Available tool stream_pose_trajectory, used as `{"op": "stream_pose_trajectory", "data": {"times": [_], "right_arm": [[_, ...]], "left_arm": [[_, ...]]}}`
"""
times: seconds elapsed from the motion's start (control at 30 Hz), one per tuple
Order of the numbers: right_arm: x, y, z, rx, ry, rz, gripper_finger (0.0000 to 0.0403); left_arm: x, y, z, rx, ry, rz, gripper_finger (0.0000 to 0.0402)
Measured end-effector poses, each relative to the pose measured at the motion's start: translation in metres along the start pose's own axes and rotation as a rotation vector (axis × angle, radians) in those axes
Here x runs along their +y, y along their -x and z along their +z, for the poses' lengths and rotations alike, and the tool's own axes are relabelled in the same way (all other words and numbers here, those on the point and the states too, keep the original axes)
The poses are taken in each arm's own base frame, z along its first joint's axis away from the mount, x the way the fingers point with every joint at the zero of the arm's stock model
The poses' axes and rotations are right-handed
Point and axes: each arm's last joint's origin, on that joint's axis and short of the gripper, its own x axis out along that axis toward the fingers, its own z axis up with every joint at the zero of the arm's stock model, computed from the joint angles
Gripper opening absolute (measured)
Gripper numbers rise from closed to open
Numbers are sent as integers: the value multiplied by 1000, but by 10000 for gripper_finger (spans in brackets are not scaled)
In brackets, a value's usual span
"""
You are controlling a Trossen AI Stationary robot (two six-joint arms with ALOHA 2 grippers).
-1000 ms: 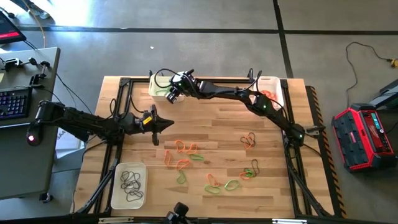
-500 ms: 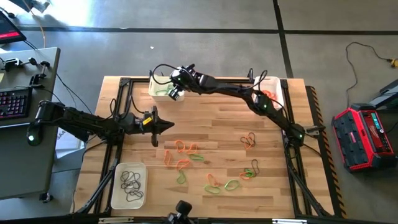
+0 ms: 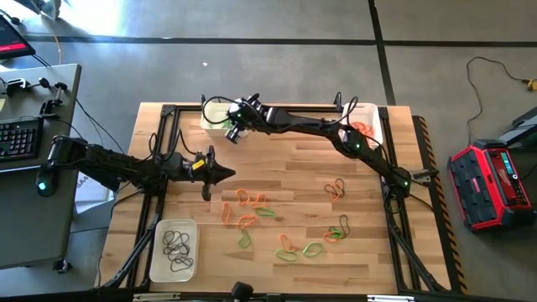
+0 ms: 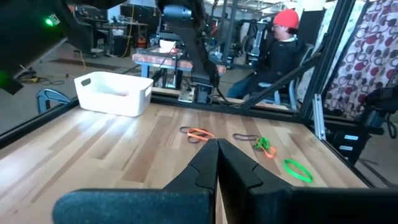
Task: Sort rubber bands into baskets
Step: Put the orange rubber band into the top right white bin
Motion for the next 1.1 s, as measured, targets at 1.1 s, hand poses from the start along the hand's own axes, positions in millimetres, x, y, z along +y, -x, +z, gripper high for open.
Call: {"op": "stream_pose_trajectory", "data": {"times": [1.1], "right_arm": [[33,181,-133,-65,119,222,0]], "left_arm": [[4,-2,-4,12,-33,127,0]]}}
